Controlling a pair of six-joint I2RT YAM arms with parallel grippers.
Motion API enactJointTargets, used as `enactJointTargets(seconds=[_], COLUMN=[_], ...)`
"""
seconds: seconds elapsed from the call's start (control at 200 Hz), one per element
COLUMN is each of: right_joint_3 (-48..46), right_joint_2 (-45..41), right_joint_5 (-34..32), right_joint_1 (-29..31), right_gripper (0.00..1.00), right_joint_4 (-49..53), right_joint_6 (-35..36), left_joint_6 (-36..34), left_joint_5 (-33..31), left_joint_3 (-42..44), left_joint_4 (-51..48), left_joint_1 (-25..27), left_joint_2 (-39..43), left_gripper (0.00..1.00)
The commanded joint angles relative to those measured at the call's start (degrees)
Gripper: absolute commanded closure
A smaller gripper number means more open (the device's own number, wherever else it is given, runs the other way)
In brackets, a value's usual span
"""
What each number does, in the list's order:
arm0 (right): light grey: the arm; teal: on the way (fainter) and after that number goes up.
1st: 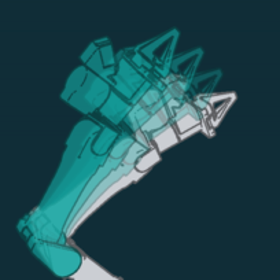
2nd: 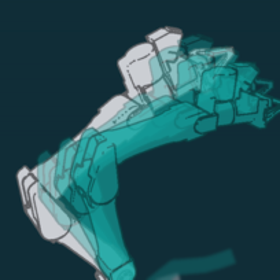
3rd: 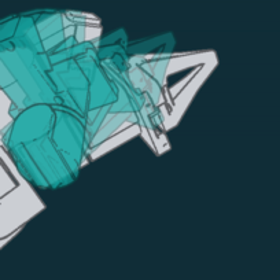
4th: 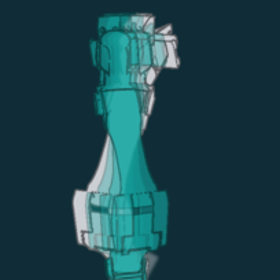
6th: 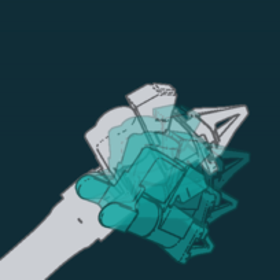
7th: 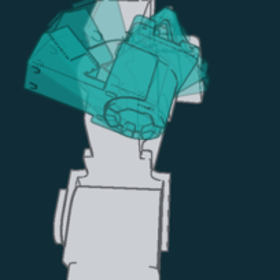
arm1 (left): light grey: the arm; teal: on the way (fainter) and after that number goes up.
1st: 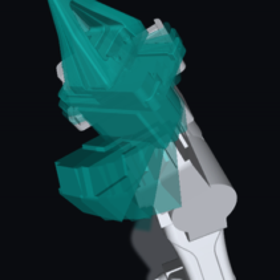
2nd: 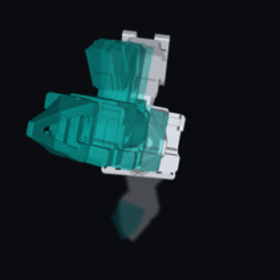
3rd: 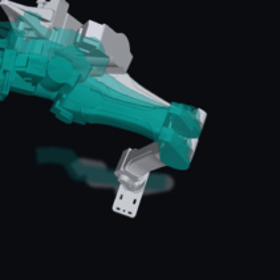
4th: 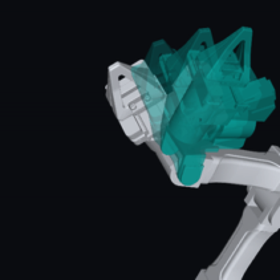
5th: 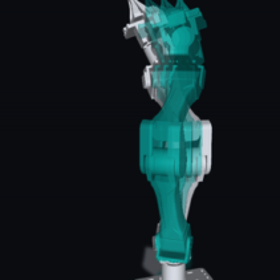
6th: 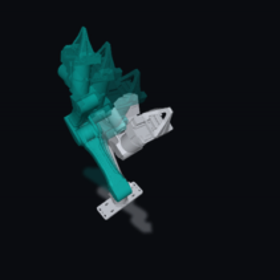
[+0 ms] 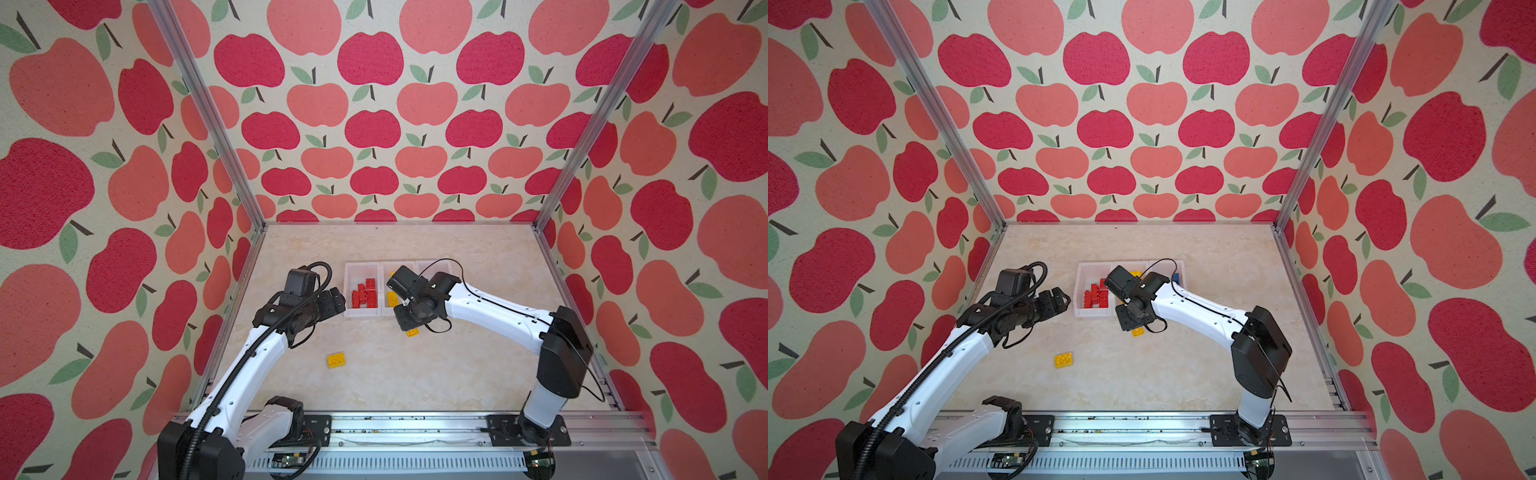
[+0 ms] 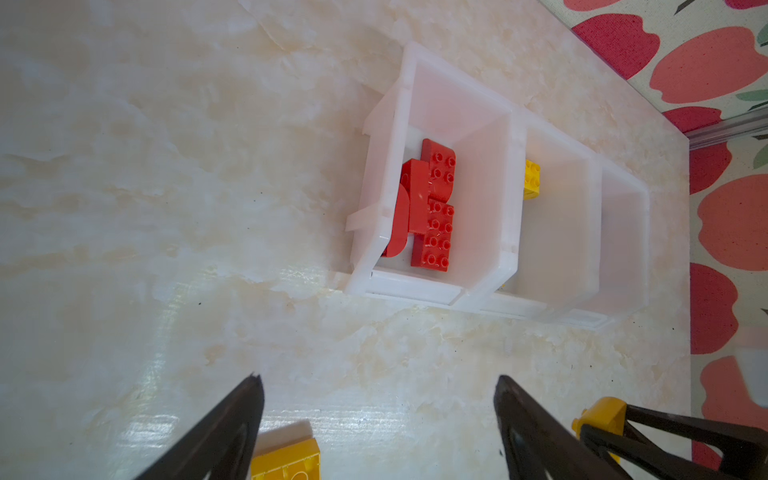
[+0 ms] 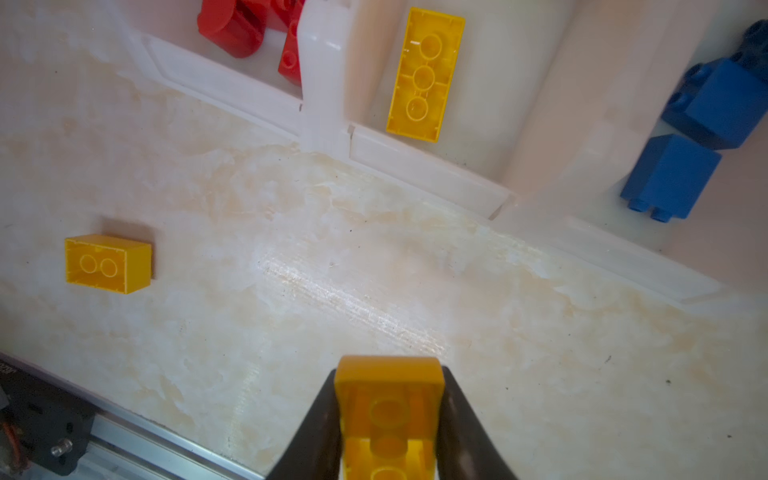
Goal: Sort the legos into containers by color
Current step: 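Carry the yellow brick with the right gripper to the middle compartment and release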
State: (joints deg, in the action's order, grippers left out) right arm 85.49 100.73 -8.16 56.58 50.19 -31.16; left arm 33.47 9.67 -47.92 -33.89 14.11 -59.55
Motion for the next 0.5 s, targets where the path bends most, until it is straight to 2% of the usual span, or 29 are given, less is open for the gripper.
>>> enactJointTargets(seconds=[0.0, 0.495], right_joint_3=[3.91, 20.5], right_joint_2=[0.67, 14.88], right_joint_5=[-2.01, -5.24], right_joint_1=[-2.2, -7.87], right_gripper=[0.75, 0.75], right_joint_4=[1.57, 1.44], right_joint_6=[1.34, 4.44], left_joint_6=[1.37, 2.71], left_joint_5=[0.78, 0.87], left_joint_3=[1.48, 4.04], left_joint_4=[0.58, -1.17], left_joint_1=[-0.31, -0.22], left_joint_2=[1.77, 5.3], left_gripper=[0.11, 0.11])
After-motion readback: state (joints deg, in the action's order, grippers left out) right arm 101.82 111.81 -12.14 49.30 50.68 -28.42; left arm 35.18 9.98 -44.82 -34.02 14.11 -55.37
